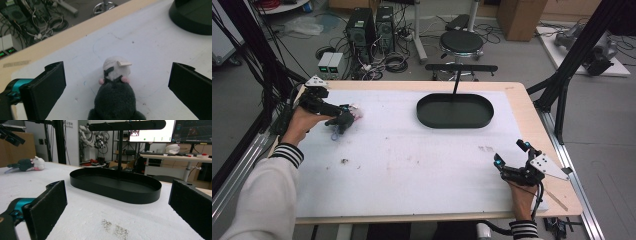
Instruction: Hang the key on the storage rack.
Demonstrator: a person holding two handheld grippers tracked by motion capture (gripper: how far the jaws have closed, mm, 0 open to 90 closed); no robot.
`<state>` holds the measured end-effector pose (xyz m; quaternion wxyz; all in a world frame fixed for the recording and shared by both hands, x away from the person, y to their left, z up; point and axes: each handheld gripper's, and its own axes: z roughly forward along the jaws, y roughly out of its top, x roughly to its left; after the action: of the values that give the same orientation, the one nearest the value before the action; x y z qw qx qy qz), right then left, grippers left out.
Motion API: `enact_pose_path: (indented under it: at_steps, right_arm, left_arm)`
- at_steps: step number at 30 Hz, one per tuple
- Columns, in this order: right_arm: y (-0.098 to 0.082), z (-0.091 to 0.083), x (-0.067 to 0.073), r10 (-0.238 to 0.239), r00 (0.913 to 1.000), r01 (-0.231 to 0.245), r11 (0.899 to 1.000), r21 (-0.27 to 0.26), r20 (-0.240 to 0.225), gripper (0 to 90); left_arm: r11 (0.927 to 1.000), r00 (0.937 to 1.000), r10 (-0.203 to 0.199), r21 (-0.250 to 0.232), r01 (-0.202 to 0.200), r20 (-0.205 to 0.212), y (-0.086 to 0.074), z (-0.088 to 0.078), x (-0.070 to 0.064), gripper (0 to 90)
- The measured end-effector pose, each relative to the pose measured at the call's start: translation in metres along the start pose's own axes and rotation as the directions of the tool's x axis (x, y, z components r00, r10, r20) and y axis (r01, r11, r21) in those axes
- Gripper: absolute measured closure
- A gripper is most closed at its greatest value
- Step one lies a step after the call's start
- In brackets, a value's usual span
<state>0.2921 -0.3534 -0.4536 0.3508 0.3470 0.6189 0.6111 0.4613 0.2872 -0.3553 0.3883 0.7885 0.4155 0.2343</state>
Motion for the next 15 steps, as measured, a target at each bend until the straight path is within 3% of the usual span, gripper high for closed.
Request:
enact_pose_path:
  at_steps: [7, 8, 9, 12, 13, 14, 15]
  right_arm:
    - [0.0, 0.0, 0.0, 0.002, 1.0, -0.002, 1.0, -0.003, 0.002, 0.7]
    - [0.0, 0.0, 0.0, 0.004, 1.0, -0.004, 1.0, -0.005, 0.001, 0.7]
    - [0.0, 0.0, 0.0, 0.004, 1.0, -0.004, 1.0, -0.005, 0.001, 0.7]
    - [0.0, 0.0, 0.0, 0.005, 1.0, -0.005, 1.0, -0.003, 0.0, 0.7]
    - [0.0, 0.0, 0.0, 0.005, 1.0, -0.005, 1.0, -0.003, 0.0, 0.7]
    - [0.0, 0.0, 0.0, 0.001, 1.0, -0.001, 1.0, -0.005, 0.002, 0.7]
    - [0.0, 0.0, 0.0, 0.004, 1.0, -0.004, 1.0, -0.003, 0.0, 0.7]
  left_arm:
    - [0.9955, 0.9996, -0.029, 0.09, 0.028, 0.004, 0.0, 0.013, 0.005, 1.7]
    - [0.9906, 0.9995, -0.031, 0.133, 0.03, 0.0, 0.002, 0.018, 0.006, 1.7]
    - [0.9906, 0.9995, -0.031, 0.133, 0.03, 0.0, 0.002, 0.018, 0.006, 1.7]
    - [0.9786, 0.9995, -0.03, 0.204, 0.028, 0.006, 0.003, 0.026, 0.006, 1.7]
    - [0.9786, 0.9995, -0.03, 0.204, 0.028, 0.006, 0.003, 0.026, 0.006, 1.7]
    - [0.9642, 0.9998, -0.015, 0.265, 0.017, -0.011, 0.004, 0.031, 0.005, 1.7]
    - [0.9642, 0.9998, -0.015, 0.265, 0.017, -0.011, 0.004, 0.031, 0.005, 1.7]
